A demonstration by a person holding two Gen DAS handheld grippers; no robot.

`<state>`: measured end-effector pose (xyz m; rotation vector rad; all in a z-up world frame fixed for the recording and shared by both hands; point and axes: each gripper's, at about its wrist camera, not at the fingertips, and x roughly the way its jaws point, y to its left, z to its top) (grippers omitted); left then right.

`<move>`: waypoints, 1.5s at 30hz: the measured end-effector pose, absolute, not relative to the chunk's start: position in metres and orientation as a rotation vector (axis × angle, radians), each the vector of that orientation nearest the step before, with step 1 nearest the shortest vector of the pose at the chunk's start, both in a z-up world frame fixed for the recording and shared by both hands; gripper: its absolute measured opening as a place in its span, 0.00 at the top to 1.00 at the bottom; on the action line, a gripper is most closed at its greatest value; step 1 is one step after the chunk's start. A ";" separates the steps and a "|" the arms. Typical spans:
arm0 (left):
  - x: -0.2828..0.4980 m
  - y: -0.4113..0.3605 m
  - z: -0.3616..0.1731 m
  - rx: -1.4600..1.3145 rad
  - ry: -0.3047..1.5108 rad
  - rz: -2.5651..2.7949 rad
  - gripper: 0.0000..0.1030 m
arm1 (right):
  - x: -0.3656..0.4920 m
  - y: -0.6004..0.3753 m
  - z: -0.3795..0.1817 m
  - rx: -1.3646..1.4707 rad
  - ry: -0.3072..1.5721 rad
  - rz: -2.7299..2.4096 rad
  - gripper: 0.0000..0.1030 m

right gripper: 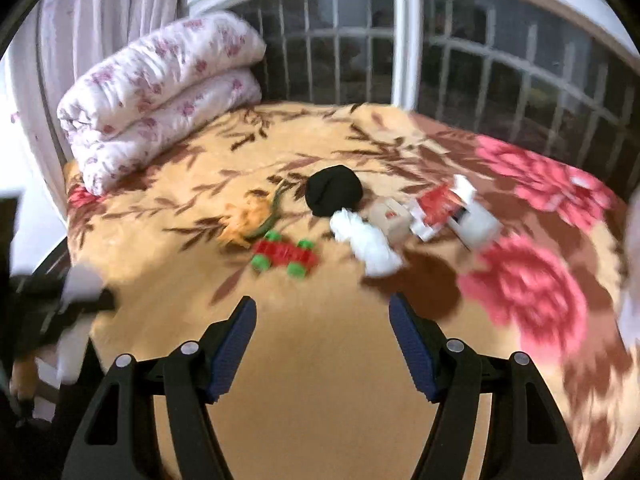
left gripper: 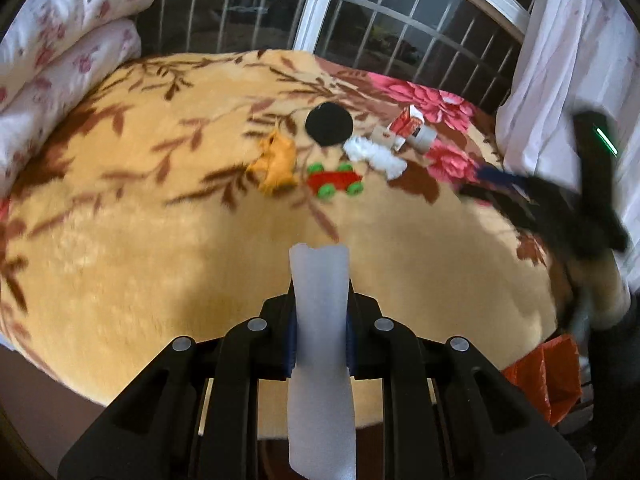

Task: Collect trash
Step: 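Grasp the white cloth with the right tool while left holds the foam strip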

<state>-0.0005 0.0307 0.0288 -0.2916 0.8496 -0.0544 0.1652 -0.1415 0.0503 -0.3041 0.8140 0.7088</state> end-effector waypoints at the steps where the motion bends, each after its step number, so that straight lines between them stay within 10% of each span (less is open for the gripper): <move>1: -0.003 0.032 0.026 -0.287 0.849 -0.052 0.84 | 0.182 -0.133 0.047 -0.332 0.821 0.709 0.34; 15: -0.001 0.036 0.028 -0.322 0.801 -0.117 0.84 | 0.286 -0.081 -0.020 -0.565 1.107 0.641 0.35; 31: 0.018 0.032 0.016 -0.316 0.826 -0.095 0.84 | 0.284 -0.046 -0.035 -0.667 1.214 0.545 0.67; 45: 0.048 0.026 0.023 -0.253 0.839 -0.019 0.84 | 0.231 -0.122 -0.007 -0.210 1.129 0.548 0.68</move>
